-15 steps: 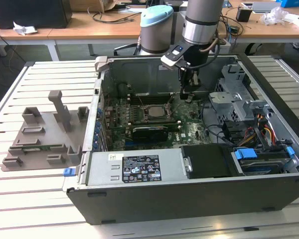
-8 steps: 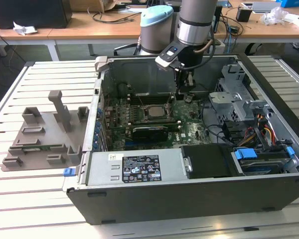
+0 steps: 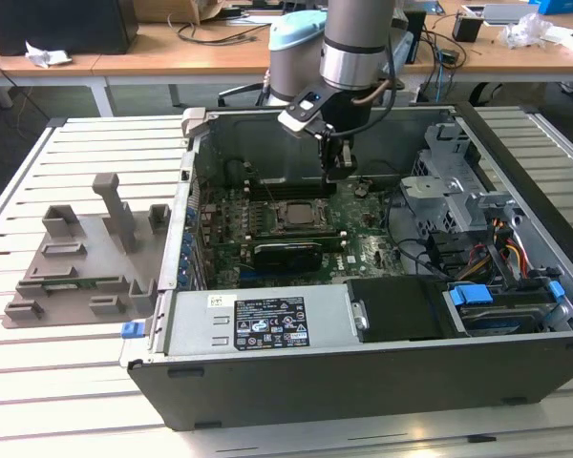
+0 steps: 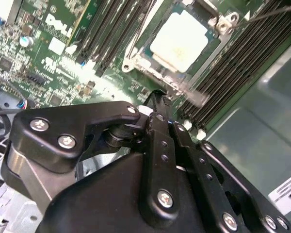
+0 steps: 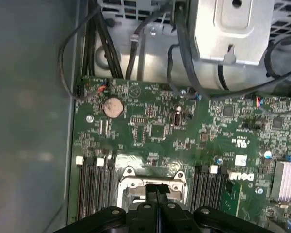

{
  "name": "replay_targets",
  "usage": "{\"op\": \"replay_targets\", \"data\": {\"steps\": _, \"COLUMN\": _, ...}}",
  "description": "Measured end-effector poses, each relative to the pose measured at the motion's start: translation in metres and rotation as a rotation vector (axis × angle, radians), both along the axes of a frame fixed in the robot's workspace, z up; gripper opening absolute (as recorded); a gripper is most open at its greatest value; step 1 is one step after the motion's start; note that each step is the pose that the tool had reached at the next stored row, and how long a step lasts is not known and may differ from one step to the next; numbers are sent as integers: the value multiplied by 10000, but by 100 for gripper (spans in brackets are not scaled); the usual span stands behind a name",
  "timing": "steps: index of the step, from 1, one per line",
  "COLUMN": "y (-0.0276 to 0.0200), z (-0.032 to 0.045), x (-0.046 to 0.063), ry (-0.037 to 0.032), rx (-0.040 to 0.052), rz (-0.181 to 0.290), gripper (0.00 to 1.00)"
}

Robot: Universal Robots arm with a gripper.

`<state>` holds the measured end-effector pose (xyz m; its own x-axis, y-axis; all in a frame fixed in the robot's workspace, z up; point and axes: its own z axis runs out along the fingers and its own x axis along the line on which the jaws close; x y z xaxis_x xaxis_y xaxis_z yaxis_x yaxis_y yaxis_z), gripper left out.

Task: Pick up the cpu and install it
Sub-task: 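Close the cpu cover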

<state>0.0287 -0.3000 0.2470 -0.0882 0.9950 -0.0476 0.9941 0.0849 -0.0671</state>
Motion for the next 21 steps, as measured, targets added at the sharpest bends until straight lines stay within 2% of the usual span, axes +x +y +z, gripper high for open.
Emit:
{"op": "replay_targets", "data": {"steps": 2, "y": 0, "z": -34, "x": -117, "ry": 0, "rx": 2, "rz": 0, "gripper": 11}}
{"op": "replay_targets", "data": {"steps": 6, "y": 0, "z": -202, "x": -466, "ry": -1, "rx": 1, "rz": 0, "gripper": 11}}
{"op": "replay_targets", "data": {"steps": 10, "y": 0, "z": -335, "x": -625, "ry": -1, "rx": 1, "rz": 1, "gripper": 11}}
{"op": "replay_targets", "data": {"steps": 12, "y": 0, "z": -394, "x": -657, "ry": 0, "rx": 1, "rz": 0, "gripper": 11}}
{"op": "replay_targets", "data": {"steps": 19, "y": 0, "z": -424, "x": -675, "ry": 1, "rx": 0, "rz": 1, "gripper": 11}}
{"op": "replay_targets", "data": {"steps": 21, "y": 0, "z": -437, "x": -573, "ry": 2, "rx": 0, "rz": 1, "gripper": 11}}
